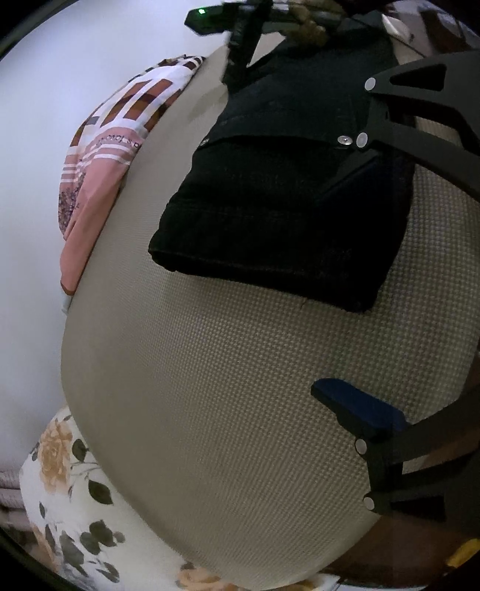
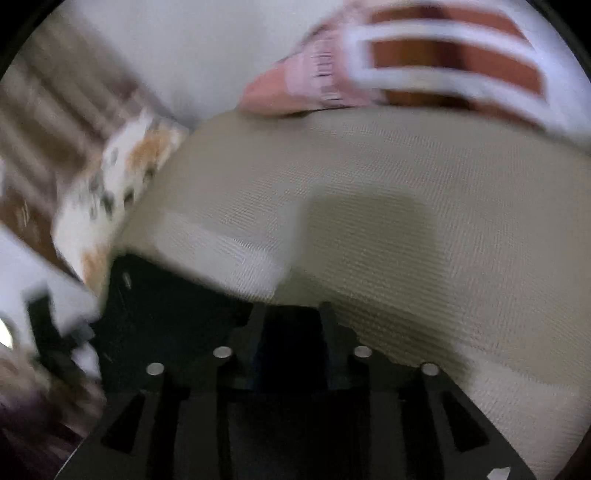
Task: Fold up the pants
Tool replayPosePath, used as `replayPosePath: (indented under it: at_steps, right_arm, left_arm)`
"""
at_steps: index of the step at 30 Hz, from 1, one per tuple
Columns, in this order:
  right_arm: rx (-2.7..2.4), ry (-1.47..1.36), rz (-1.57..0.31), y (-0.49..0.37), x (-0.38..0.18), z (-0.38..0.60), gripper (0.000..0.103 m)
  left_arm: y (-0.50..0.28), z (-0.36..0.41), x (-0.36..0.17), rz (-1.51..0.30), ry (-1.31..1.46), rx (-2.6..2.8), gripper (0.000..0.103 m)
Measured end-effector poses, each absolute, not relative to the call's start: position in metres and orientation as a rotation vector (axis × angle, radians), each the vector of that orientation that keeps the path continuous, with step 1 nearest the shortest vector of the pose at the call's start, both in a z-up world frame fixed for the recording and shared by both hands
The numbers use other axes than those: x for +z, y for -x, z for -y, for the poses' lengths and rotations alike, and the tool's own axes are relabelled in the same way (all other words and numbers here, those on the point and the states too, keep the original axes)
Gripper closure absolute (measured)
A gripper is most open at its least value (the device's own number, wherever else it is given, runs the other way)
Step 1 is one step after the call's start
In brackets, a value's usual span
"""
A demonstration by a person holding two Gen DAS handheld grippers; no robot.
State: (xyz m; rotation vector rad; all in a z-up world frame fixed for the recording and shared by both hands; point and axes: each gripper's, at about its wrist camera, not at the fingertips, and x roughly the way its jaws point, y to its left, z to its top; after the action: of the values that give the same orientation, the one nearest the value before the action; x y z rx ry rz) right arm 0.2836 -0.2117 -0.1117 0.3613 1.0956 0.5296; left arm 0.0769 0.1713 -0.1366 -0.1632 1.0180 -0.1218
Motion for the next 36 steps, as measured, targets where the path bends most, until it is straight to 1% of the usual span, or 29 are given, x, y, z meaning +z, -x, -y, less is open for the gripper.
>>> replayPosePath:
  at_steps: [1, 3, 5, 7, 8, 13, 17, 20, 23, 26, 30, 32, 34, 36]
  right_arm:
    - [0.487, -0.416, -1.079, -0.282, -0.11, 0.223, 0.048]
    - [0.369, -0.594, -0.969, -0.262, -0.097, 0.257, 0.048]
    - [0.303, -0.76, -0.848, -0.226, -0.083, 0.29, 0.046]
    - [0.261, -0.878, -0.762, -0.176, -0.074, 0.32, 0.032]
    - [0.234, -0.892, -0.742, -0.155, -0.072, 0.33, 0.03]
    - [0.004, -0.883, -0.71, -0.02, -0.074, 0.398, 0.03]
    - [-0.229, -1.009, -0.613, 0.095, -0.087, 0.47, 0.029]
    - [-0.35, -1.059, -0.545, 0.148, -0.092, 0.51, 0.03]
    - [-0.382, -1.096, -0.482, 0.177, -0.095, 0.541, 0.03]
    - [-0.401, -1.097, -0.479, 0.184, -0.1, 0.558, 0.03]
    - [-0.361, -1.099, -0.499, 0.181, -0.11, 0.564, 0.03]
    - [-0.36, -1.085, -0.56, 0.173, -0.118, 0.562, 0.031]
    - [-0.367, -1.072, -0.546, 0.172, -0.118, 0.558, 0.031]
    - [-0.313, -1.148, -0.514, 0.172, -0.125, 0.557, 0.031]
  left_arm:
    - [-0.076, -0.17, -0.134, -1.014, 0.154, -0.115, 0.009]
    - [-0.074, -0.166, -0.126, -0.986, 0.098, -0.079, 0.009]
    - [-0.072, -0.162, -0.118, -0.966, 0.041, -0.041, 0.009]
    - [-0.07, -0.157, -0.109, -0.942, -0.001, -0.012, 0.009]
    - [-0.068, -0.155, -0.104, -0.925, -0.015, -0.01, 0.009]
    - [-0.058, -0.134, -0.089, -0.889, -0.059, -0.057, 0.009]
    - [-0.054, -0.116, -0.086, -0.902, -0.054, -0.117, 0.009]
    - [-0.052, -0.103, -0.085, -0.91, -0.057, -0.145, 0.009]
    - [-0.047, -0.092, -0.082, -0.905, -0.053, -0.166, 0.009]
    - [-0.042, -0.086, -0.081, -0.908, -0.044, -0.193, 0.009]
    - [-0.039, -0.08, -0.083, -0.918, -0.059, -0.195, 0.009]
    - [-0.039, -0.08, -0.083, -0.921, -0.054, -0.195, 0.009]
    - [-0.038, -0.081, -0.082, -0.923, -0.045, -0.198, 0.009]
    - [-0.037, -0.082, -0.081, -0.914, -0.04, -0.197, 0.009]
